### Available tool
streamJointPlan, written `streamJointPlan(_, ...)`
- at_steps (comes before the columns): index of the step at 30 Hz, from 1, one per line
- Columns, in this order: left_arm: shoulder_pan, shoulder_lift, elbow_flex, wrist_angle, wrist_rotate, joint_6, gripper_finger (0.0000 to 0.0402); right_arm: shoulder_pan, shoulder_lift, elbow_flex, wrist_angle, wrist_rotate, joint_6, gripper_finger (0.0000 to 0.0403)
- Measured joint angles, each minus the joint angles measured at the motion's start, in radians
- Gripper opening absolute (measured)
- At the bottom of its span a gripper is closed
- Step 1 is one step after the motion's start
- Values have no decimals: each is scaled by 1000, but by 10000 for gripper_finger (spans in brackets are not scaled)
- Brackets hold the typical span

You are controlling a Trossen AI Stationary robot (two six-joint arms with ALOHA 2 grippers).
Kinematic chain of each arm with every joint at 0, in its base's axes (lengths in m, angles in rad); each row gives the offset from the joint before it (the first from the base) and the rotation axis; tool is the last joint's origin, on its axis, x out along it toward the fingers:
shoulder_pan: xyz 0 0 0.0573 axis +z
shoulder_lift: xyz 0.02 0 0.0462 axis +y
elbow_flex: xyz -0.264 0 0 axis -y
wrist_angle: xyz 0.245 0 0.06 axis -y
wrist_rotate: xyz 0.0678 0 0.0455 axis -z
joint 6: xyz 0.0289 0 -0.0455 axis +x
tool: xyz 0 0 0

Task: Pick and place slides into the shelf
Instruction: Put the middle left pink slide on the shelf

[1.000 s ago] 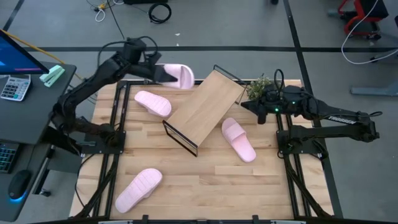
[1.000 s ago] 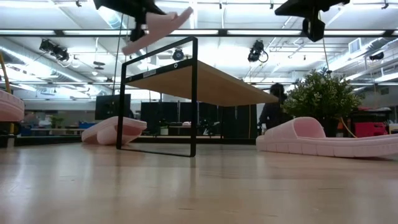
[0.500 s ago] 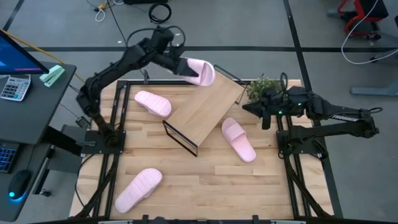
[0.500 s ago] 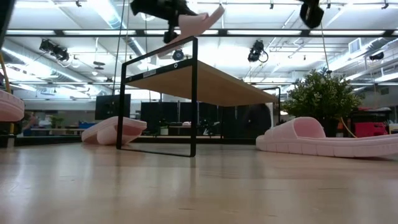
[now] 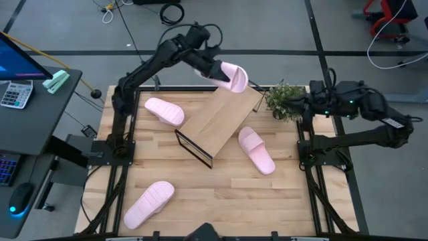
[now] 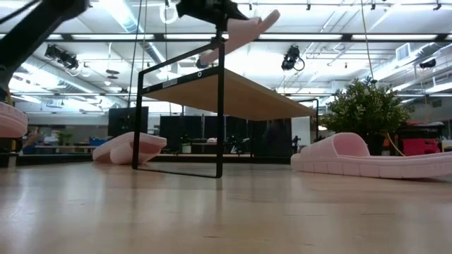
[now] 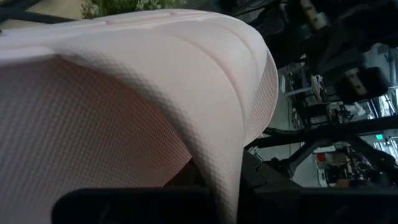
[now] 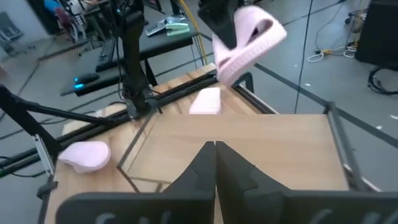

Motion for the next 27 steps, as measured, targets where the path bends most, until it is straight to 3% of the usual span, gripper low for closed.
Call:
streamJointPlan(9, -45, 89, 1, 37, -1, -72, 14, 0, 10, 14, -109, 2, -8, 9)
streamJointPlan(20, -76, 117, 1, 299, 33, -223, 13, 0, 37, 4, -126, -19, -9, 10)
streamJointPlan(27, -76, 141, 1, 316, 11, -165, 12, 0, 54, 4, -126, -19, -9, 8)
